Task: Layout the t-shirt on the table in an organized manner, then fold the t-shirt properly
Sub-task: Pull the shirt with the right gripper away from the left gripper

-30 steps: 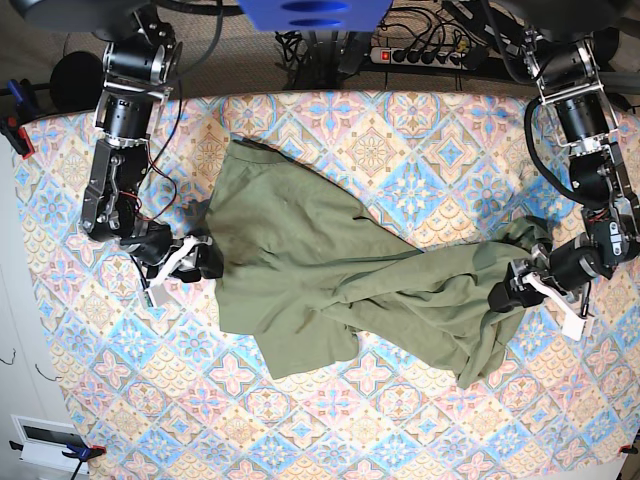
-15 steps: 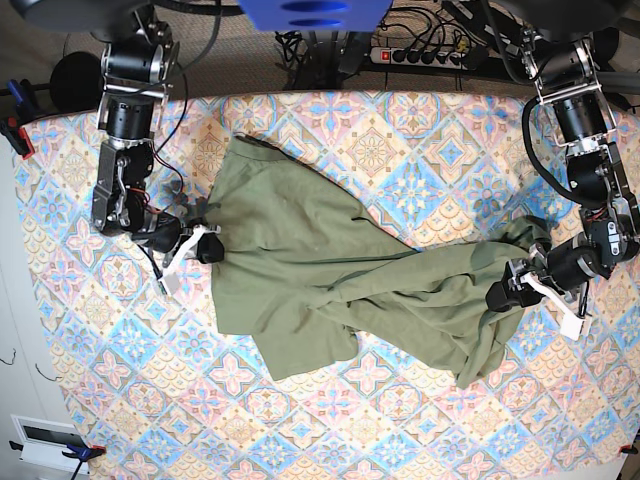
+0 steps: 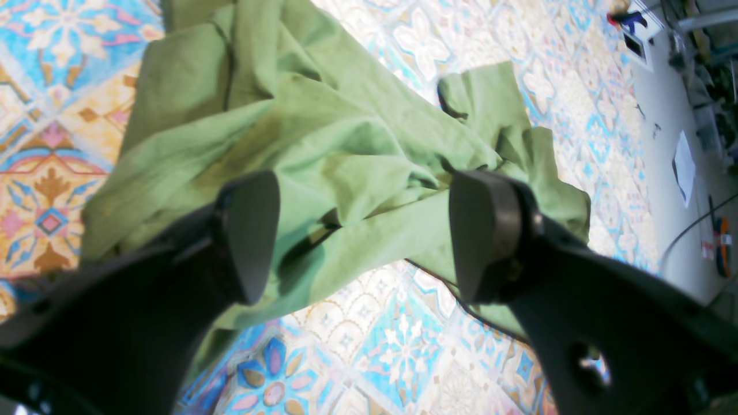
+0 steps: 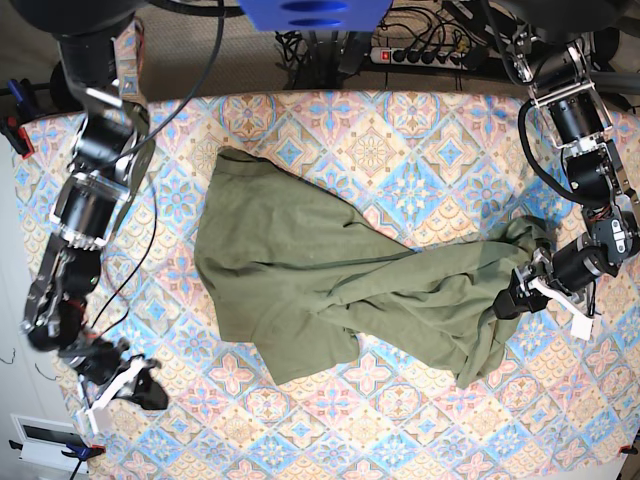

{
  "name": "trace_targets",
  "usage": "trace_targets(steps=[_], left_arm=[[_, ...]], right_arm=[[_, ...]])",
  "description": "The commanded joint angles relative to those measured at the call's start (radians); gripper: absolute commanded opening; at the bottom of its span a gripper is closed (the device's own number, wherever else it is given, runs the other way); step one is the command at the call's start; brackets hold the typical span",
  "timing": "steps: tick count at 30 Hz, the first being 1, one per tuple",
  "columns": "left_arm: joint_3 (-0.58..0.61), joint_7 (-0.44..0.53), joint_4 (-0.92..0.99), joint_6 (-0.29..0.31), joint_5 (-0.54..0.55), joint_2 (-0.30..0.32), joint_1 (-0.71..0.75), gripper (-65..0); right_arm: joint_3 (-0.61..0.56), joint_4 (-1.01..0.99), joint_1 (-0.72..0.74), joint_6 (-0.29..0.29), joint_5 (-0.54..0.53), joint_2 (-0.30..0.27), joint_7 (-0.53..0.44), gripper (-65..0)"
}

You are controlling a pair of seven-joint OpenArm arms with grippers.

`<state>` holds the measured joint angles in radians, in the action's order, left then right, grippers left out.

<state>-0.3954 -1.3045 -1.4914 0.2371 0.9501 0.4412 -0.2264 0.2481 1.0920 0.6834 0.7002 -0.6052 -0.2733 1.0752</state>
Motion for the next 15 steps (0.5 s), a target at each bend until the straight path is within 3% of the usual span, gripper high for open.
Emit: trace_targets(steps=[1, 4, 10, 15], left_arm=[[-0.007, 0.018, -0.018, 0.005, 0.022, 0.017, -0.018, -19.3], [-0.009, 0.018, -0.018, 0.005, 0.022, 0.017, -0.017, -19.3], [-0.009, 0.018, -0.019, 0.005, 0.022, 0.020, -0.014, -19.3], [-0.009, 0.016, -0.019, 0.005, 0.022, 0.017, -0.014, -19.3]], right_arm=[[-0.005, -0.008, 0.025, -0.002, 0.001, -0.013, 0.027, -61.3], [-0.034, -0.023, 0.012, -0.002, 0.003, -0.011, 0.040, -59.9], [-0.039, -0.013, -0.202, -0.002, 0.003, -0.011, 0.009, -48.0], [-0.042, -0.013, -0.319, -0.002, 0.003, -0.010, -0.039, -47.6]])
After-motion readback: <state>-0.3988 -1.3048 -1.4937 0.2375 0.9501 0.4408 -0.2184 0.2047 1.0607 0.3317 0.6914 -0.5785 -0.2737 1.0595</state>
